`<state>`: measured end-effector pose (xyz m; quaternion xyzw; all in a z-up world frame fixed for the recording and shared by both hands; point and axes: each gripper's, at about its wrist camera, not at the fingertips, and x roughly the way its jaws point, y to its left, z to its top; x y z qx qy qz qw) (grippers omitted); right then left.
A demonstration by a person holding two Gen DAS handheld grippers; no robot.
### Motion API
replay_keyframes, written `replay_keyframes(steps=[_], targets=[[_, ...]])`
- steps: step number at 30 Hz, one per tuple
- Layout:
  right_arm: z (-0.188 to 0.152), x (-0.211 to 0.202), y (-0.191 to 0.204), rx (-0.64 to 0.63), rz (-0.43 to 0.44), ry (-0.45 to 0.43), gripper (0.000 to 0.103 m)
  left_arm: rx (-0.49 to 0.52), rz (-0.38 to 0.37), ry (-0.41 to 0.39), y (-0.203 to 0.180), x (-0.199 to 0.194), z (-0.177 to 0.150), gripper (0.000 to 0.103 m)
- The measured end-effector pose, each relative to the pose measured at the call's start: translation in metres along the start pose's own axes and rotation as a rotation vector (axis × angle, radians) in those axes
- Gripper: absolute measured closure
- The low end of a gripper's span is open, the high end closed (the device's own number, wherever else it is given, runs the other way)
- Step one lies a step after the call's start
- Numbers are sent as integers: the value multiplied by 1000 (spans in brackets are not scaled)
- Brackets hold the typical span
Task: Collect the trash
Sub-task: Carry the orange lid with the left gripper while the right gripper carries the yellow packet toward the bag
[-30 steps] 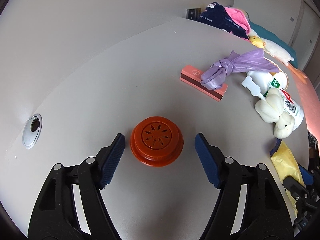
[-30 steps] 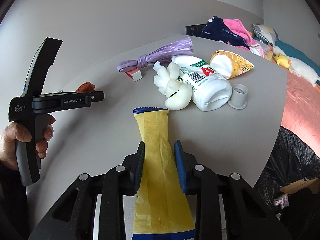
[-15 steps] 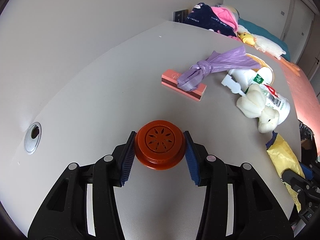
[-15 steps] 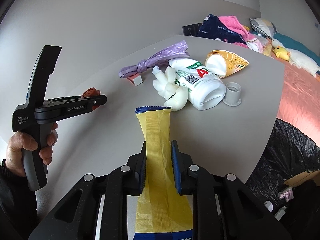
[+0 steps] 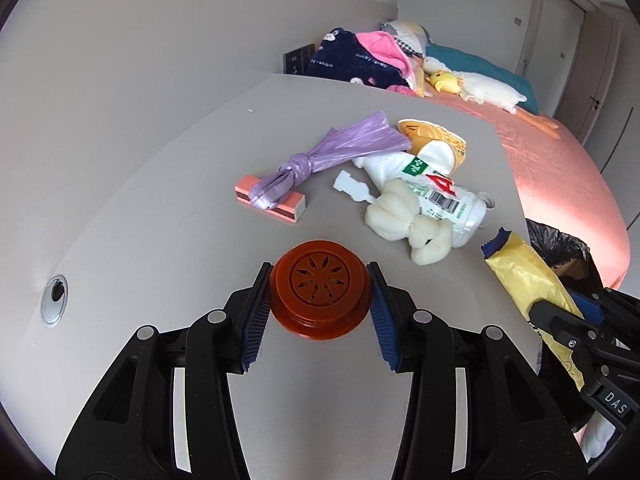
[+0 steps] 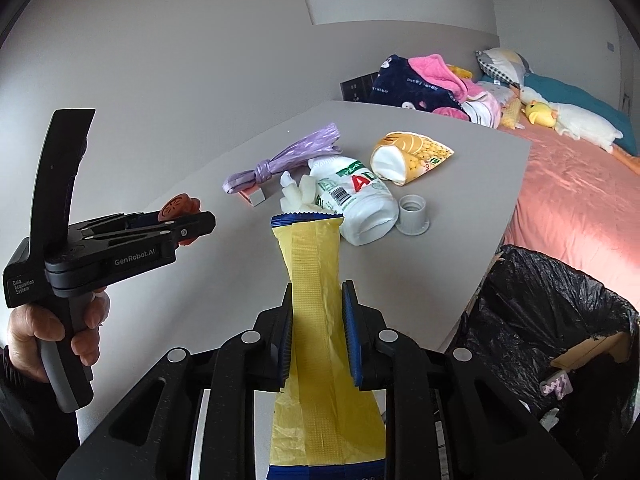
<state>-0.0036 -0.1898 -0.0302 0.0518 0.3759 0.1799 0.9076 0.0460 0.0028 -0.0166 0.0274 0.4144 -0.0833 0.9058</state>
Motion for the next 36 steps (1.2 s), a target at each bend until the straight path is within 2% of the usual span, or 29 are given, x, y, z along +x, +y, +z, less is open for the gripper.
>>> replay_keyframes(steps=[36], targets=[[-6,-56,-60,94,-102,-91,80,158,-123,-16,-99,-14,-2,57]])
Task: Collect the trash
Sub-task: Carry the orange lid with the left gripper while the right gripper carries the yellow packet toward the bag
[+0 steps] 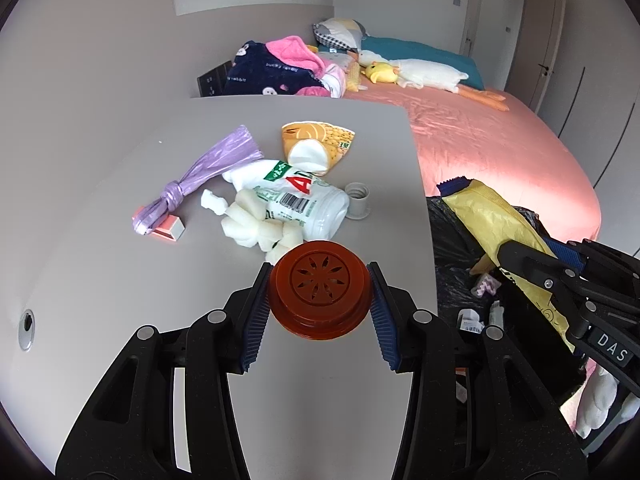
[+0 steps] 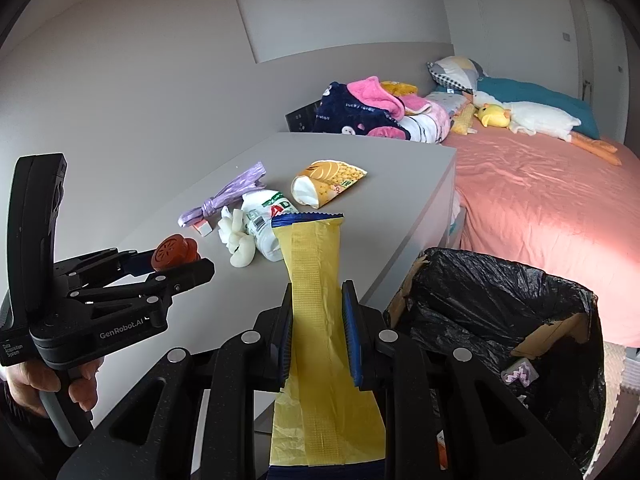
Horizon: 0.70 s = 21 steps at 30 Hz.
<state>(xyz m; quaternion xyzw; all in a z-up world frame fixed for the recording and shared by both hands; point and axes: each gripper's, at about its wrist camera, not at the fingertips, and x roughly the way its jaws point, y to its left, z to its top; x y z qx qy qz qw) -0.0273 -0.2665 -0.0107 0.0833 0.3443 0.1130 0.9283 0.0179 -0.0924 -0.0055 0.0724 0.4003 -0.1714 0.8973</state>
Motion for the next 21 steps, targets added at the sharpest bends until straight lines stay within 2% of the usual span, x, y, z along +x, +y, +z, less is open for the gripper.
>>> replay_keyframes(steps=[21], targets=[[-1,-33,-53,76,-112,-54,80,123,-109,-1,-73,8,13,57]])
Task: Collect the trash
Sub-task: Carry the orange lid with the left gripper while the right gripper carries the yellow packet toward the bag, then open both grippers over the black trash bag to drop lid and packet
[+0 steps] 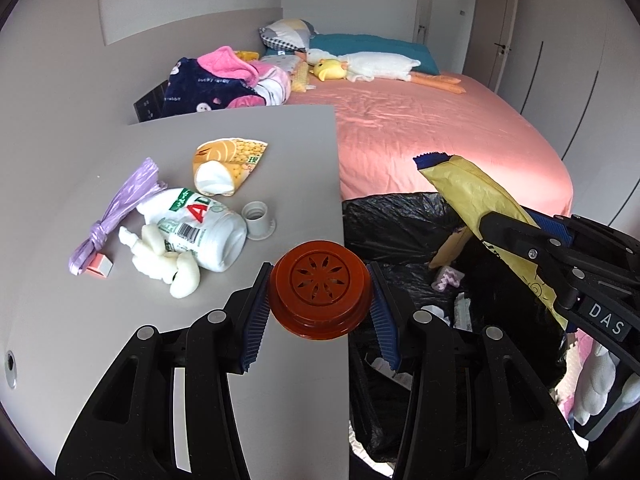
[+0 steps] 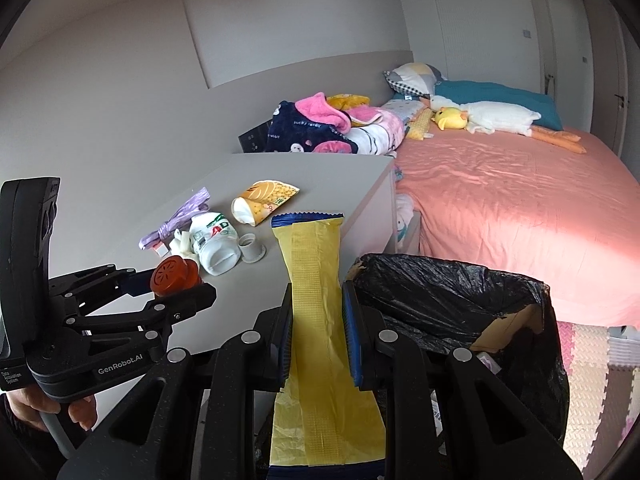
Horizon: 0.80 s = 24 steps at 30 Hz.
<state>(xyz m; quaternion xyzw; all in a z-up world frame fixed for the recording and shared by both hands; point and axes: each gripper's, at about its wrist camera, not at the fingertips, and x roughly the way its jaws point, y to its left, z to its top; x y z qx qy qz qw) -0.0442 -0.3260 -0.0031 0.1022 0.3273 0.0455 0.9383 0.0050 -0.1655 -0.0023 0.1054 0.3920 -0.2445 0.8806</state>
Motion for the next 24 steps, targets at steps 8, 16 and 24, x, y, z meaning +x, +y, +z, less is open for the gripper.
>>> replay_keyframes(steps=[8,16,24], targets=[[1,-11,-23,39,-49,-20,79,41,-40,4,-20,8,7,57],[1,-17,-44,75,-97,-33,79,73,-83,11,-39,17,14,57],[-1,-20,-67,123,-144,-33,79,125,-148,44,-63,27,11,57]])
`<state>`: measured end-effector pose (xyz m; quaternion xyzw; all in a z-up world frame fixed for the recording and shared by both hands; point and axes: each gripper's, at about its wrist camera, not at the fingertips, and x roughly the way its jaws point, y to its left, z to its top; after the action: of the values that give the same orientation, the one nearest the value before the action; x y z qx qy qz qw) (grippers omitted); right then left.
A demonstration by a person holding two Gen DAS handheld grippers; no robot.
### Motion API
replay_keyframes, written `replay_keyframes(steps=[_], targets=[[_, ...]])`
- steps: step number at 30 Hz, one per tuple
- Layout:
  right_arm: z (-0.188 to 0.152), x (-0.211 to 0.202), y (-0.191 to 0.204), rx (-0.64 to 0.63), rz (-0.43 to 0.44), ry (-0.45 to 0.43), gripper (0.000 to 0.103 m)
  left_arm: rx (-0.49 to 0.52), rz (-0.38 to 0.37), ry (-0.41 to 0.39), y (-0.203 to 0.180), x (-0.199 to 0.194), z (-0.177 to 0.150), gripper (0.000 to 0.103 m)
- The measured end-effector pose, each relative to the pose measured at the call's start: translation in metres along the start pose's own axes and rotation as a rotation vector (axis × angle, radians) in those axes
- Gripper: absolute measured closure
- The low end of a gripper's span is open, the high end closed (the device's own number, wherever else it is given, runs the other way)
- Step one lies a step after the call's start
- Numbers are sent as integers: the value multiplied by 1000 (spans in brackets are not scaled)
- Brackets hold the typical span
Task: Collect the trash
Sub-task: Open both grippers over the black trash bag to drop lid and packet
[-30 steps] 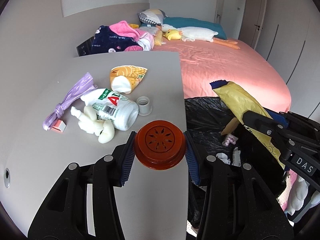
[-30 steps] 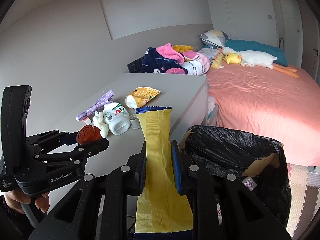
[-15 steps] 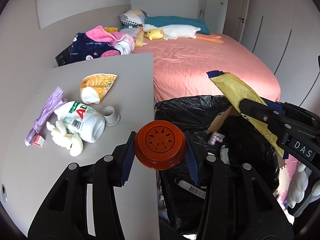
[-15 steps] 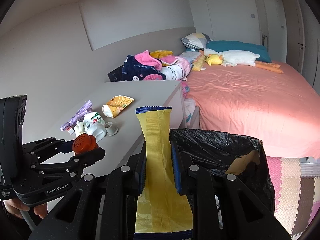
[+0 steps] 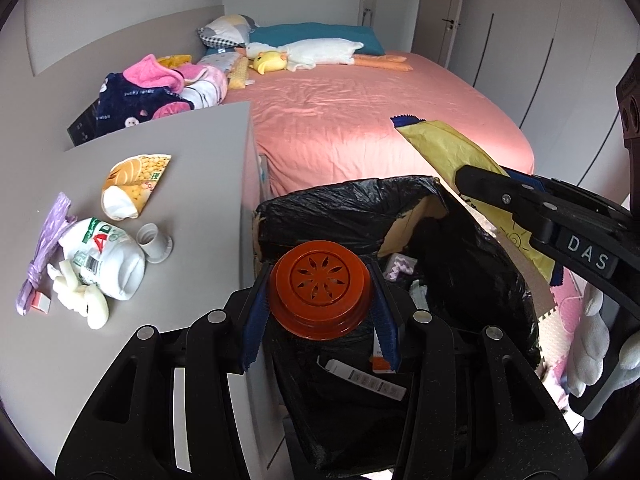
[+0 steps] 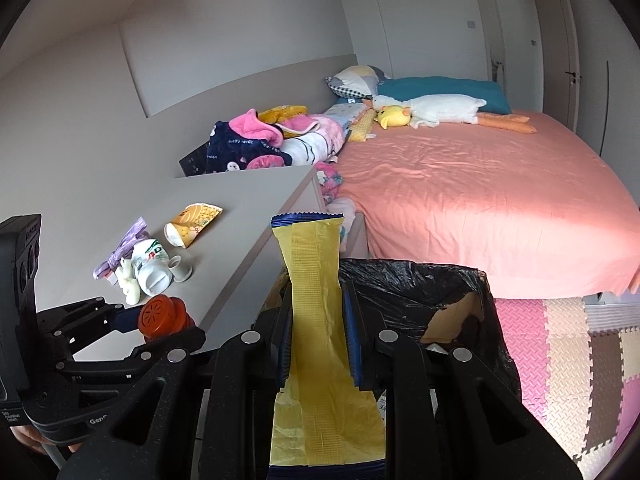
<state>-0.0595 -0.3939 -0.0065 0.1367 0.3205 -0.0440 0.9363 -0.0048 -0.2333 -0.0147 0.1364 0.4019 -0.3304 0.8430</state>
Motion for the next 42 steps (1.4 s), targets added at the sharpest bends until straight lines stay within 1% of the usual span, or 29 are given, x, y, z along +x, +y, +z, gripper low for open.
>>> replay_keyframes(steps=[4,5,6,7,8,9,10,12,15,19,27,34,42], targets=[[1,3,-11,23,-60,7,79,10,-27,18,-1,6,-1,57],[1,3,-14,31,-71,9,79,11,-38,22,0,7,0,56],[1,4,-18,44,-86,10,76,10,-50,20,1,6,-1,50],[1,5,-21,56,-106,13,60,1,-48,10,1,5,0,25],[1,5,-24,69,-140,16,49,-10,-36,-1,3,3,0,5],[2,5,-27,85,-186,11,30,-11,-29,-14,3,1,0,6],[1,4,-30,98,-221,-3,28,-4,-25,-20,3,0,0,6],[1,2,-34,104,-234,-20,28,4,-11,-32,4,-3,1,6],[1,0,-35,110,-224,-36,28,-3,-16,-34,6,-3,2,6],[0,1,-33,109,-201,-43,28,3,1,-33,6,-3,2,6],[-2,10,-29,121,-165,-16,28,-12,29,-19,15,0,1,6],[-4,23,-16,91,-138,7,28,-51,65,-10,36,0,-2,6],[-6,43,7,44,-72,18,24,-147,110,-4,74,-1,-5,6]])
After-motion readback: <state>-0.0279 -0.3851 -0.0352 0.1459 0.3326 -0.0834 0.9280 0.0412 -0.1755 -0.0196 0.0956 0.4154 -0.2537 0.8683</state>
